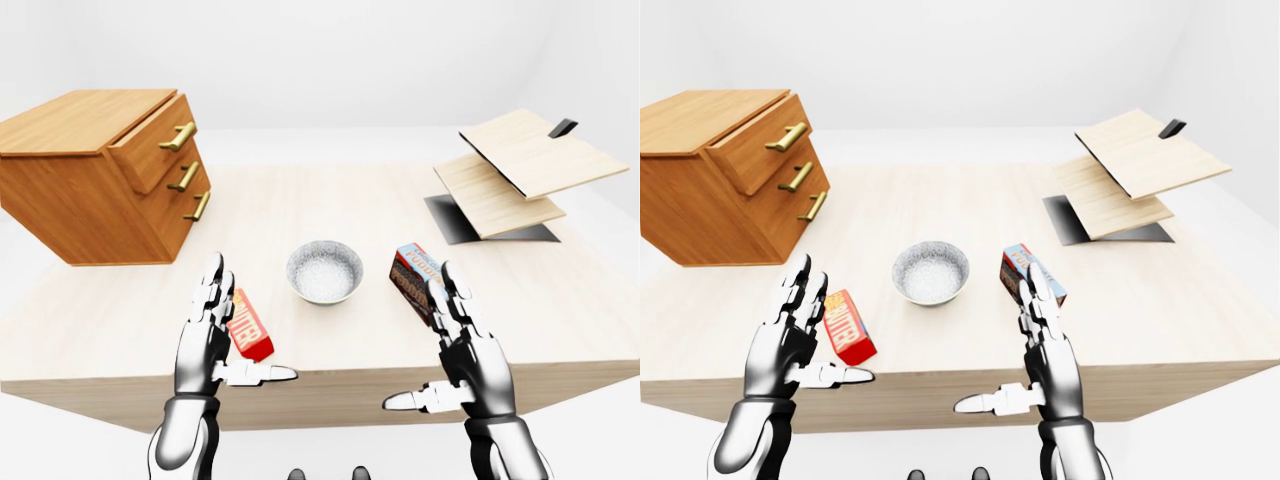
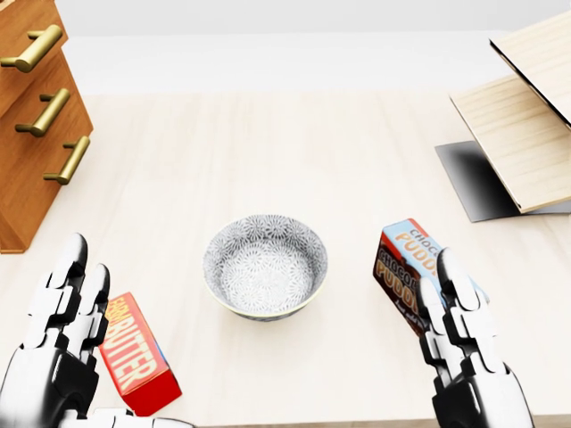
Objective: Close the top drawer of the cabinet and put the bowl on top of it.
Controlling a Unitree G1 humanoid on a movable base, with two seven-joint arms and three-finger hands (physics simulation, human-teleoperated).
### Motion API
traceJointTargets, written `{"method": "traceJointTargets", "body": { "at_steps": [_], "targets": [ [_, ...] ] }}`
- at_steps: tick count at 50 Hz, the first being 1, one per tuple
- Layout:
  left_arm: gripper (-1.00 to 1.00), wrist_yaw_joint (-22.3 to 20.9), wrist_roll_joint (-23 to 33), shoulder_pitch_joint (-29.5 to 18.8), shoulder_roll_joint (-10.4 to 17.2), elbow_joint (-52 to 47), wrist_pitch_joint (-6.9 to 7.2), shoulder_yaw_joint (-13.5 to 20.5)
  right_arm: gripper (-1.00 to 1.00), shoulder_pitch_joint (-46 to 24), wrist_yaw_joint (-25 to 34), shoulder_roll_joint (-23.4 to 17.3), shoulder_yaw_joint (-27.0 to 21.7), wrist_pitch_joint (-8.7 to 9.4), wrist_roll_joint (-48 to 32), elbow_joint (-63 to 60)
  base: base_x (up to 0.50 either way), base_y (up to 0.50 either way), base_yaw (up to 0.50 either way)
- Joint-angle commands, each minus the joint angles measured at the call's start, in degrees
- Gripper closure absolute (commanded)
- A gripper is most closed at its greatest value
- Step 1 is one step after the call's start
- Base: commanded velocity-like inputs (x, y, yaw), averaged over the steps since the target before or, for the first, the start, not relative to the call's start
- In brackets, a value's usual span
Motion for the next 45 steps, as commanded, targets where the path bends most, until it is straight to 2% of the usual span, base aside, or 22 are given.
{"method": "traceJointTargets", "body": {
  "at_steps": [1, 13, 38, 41, 45],
  "targets": [
    [-1.00, 0.0, 0.2, -0.3, 0.0, 0.4, -0.12, 0.2, -1.00, 0.3, 0.9, -0.2, 0.1, 0.64, 0.7, -0.4, 0.18, 0.00, 0.00],
    [-1.00, -0.1, 0.2, -0.7, 0.0, 0.8, -0.11, 0.4, -1.00, 0.6, 1.3, -0.2, 0.1, 0.95, 0.9, -1.0, 0.20, 0.00, 0.00],
    [-1.00, -0.1, 0.3, -0.5, 0.0, 0.6, -0.08, 0.3, -1.00, 1.2, 1.1, -0.3, 0.4, -0.09, 0.5, -0.9, 0.21, 0.00, 0.00],
    [-1.00, -0.2, 0.1, -0.5, 0.0, 0.6, -0.05, 0.4, -1.00, 0.2, -0.5, 0.3, -0.1, 0.47, 0.0, -0.4, 0.17, 0.00, 0.00],
    [-1.00, -0.2, 0.2, -0.8, -0.1, 0.9, 0.04, 0.4, -1.00, -0.1, 0.3, 0.1, -0.4, 1.15, 0.9, -0.3, 0.00, 0.00, 0.00]
  ]
}}
